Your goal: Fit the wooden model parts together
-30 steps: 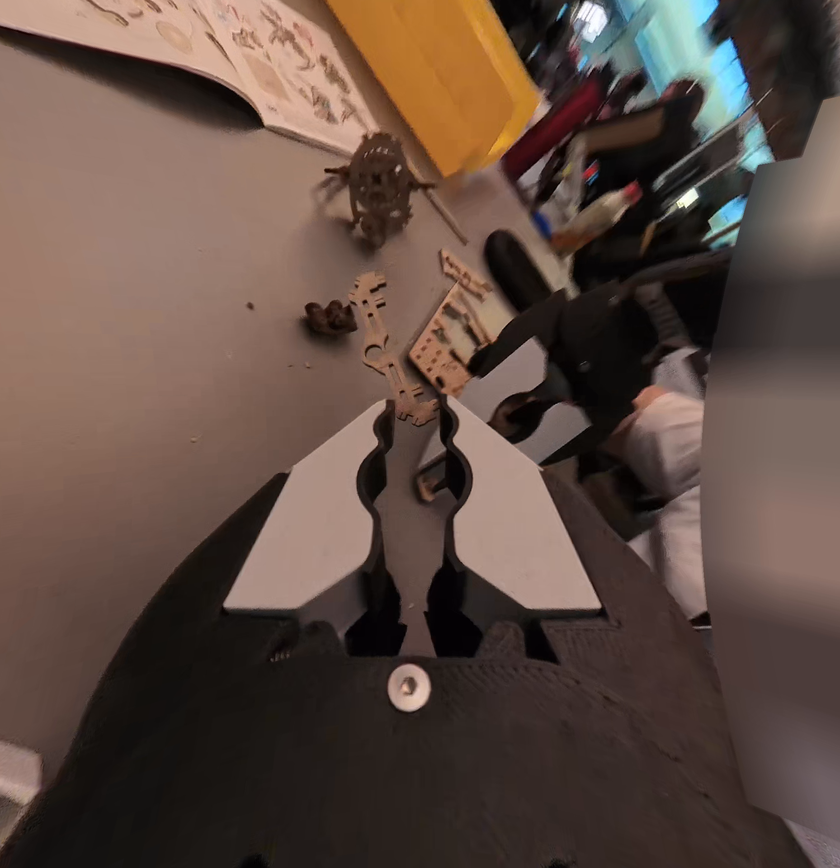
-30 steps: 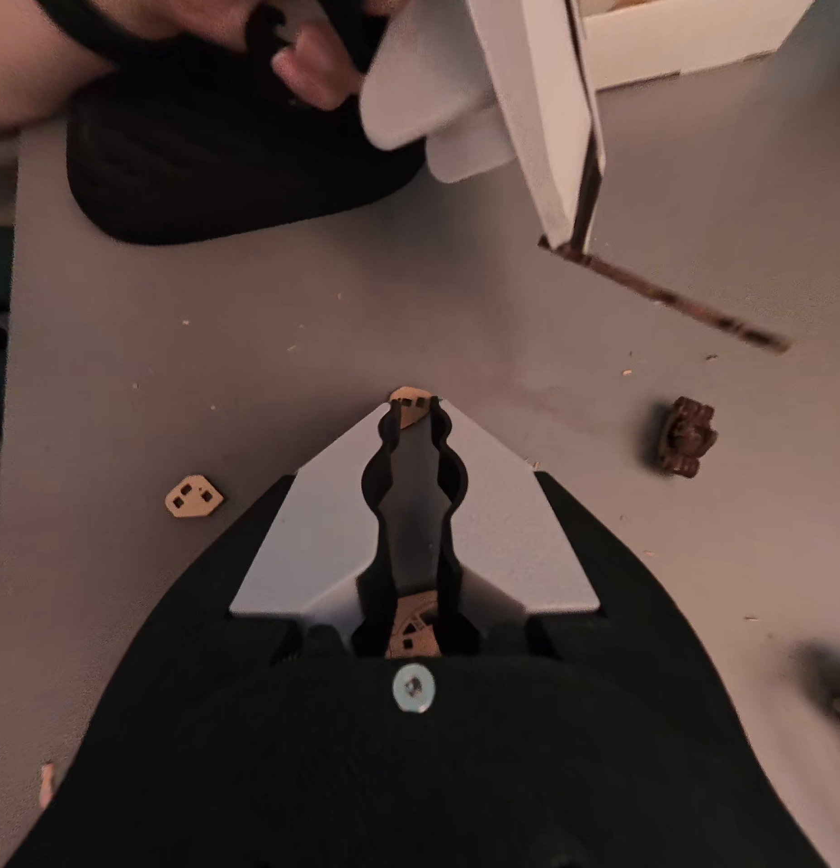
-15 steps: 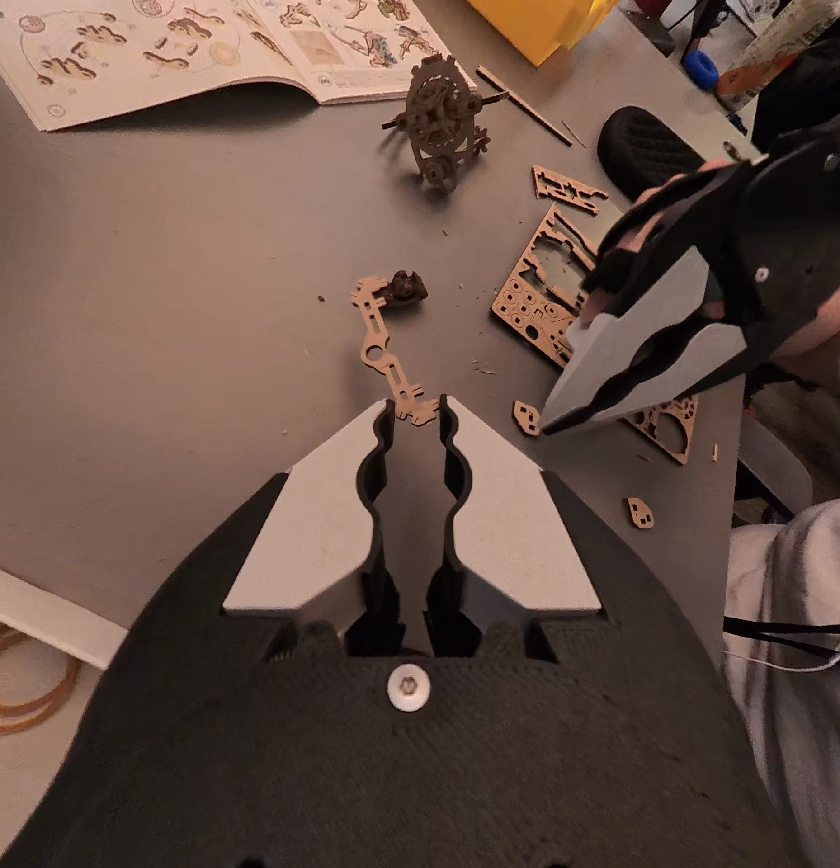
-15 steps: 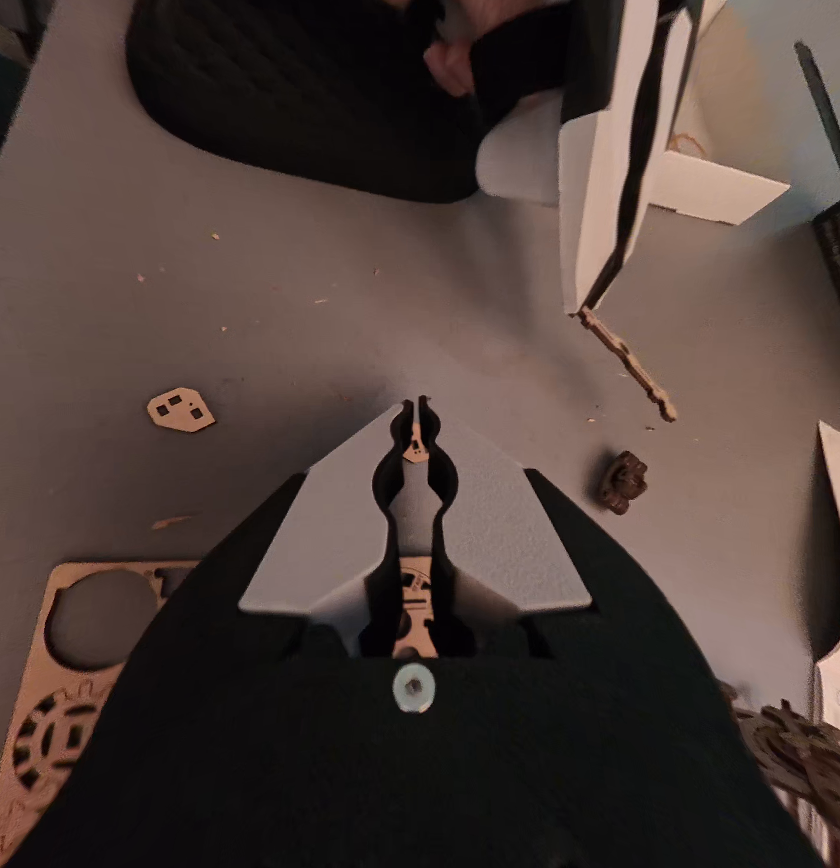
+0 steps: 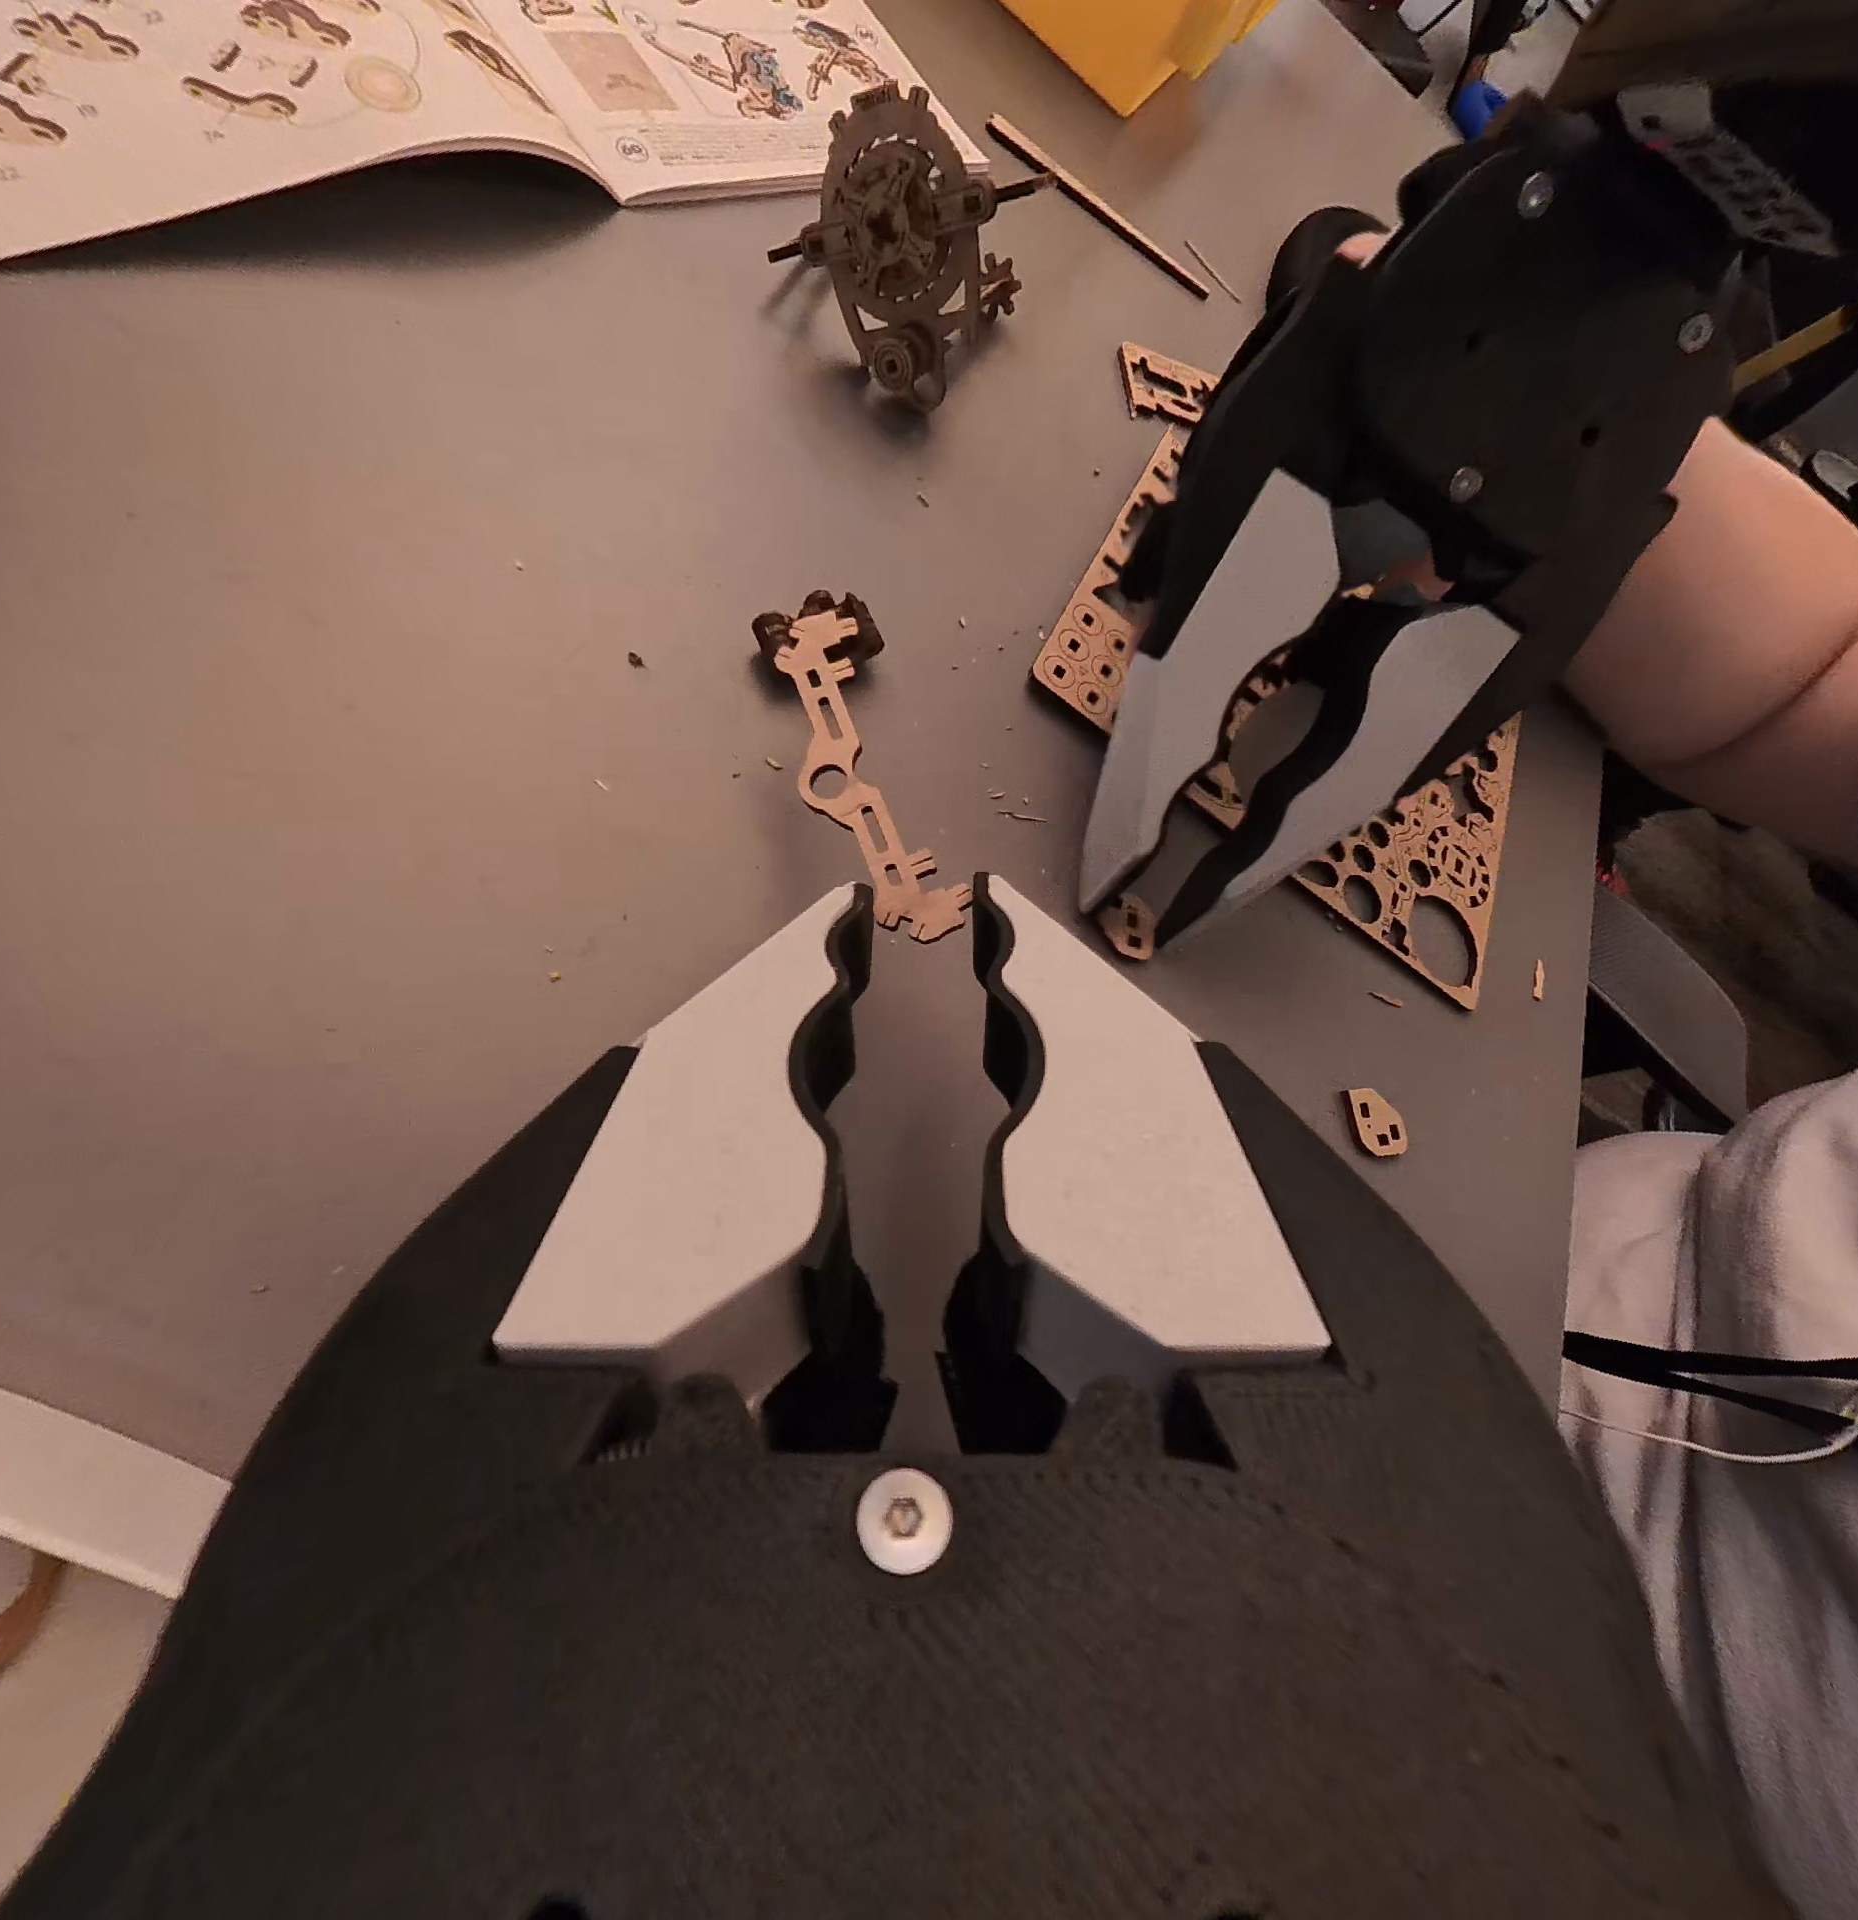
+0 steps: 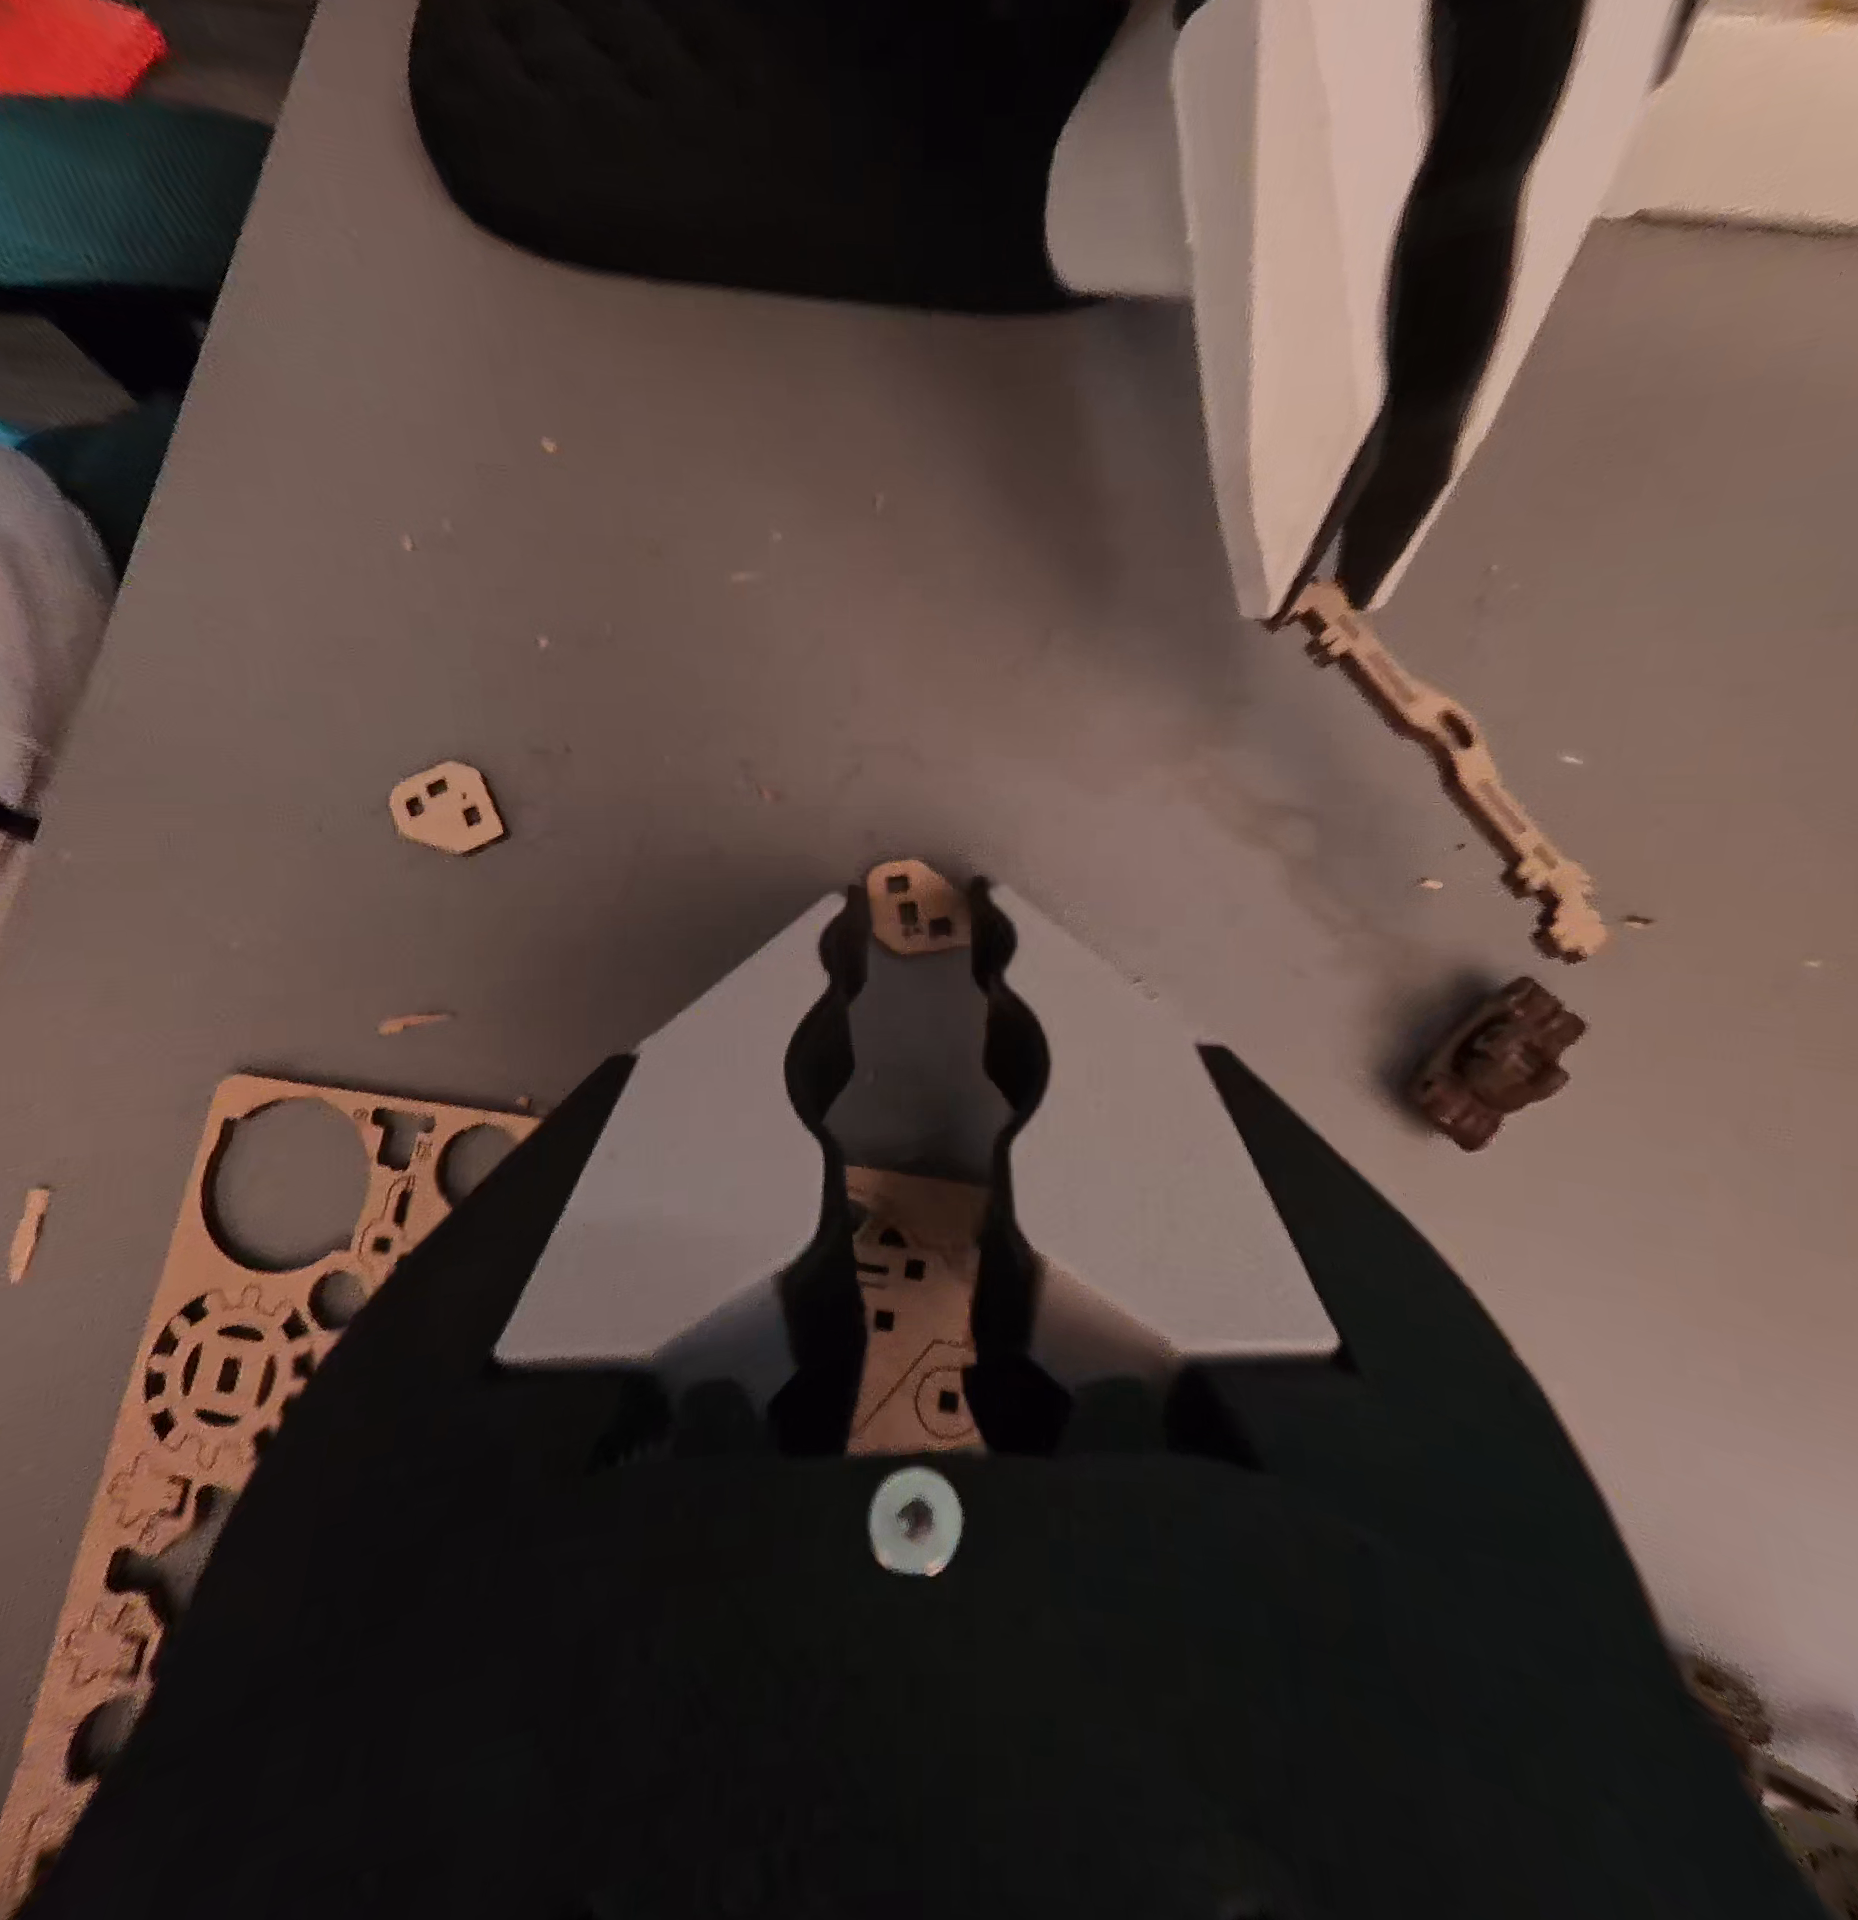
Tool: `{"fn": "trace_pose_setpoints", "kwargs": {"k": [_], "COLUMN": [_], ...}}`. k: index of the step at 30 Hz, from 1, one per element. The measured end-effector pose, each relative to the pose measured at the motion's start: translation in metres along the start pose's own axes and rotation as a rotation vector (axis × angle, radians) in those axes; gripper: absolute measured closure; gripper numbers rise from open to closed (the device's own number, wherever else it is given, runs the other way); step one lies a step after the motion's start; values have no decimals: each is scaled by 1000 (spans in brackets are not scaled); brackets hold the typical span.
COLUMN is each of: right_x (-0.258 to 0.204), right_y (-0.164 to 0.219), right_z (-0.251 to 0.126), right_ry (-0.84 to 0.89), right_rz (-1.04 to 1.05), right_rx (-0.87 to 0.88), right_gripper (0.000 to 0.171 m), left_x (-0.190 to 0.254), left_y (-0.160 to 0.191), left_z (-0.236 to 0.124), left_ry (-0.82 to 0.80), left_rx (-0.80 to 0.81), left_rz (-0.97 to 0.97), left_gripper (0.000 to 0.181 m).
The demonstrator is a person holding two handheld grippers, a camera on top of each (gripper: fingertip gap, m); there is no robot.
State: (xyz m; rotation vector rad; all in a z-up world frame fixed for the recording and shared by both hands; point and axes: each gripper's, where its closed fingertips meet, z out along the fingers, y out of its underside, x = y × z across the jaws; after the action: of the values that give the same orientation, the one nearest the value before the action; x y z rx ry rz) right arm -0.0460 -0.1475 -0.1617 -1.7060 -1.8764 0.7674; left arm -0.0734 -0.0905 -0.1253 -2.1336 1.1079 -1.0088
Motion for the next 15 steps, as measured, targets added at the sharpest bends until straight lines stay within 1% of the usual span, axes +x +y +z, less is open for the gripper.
{"fn": "trace_pose_setpoints", "kwargs": {"k": [2, 5, 8, 9, 11, 13, 15], "right_x": [1, 1, -2, 0, -3, -14, -25], "right_y": [1, -4, -18, -21, -24, -21, -28], "right_z": [0, -2, -9, -14, -20, -19, -21], "right_ry": [19, 146, 403, 528, 708, 786, 882], "right_rz": [-12, -180, -462, -584, -828, -966, -1054], "right_rx": [-22, -12, 12, -23, -123, -203, -204], "right_gripper": [153, 153, 152, 152, 152, 152, 152], "left_x": [0, 0, 0, 0, 1, 2, 5], "left_y": [0, -2, -5, -5, -6, -8, -9], "left_z": [0, -2, -4, -4, -4, -5, -5], "left_ry": [0, 7, 2, 3, 5, 5, 13], "left_rx": [3, 15, 31, 35, 42, 49, 58], "left_rz": [-1, -9, -6, -6, -7, -5, -4], "left_gripper": [164, 164, 164, 164, 164, 164, 164]}}
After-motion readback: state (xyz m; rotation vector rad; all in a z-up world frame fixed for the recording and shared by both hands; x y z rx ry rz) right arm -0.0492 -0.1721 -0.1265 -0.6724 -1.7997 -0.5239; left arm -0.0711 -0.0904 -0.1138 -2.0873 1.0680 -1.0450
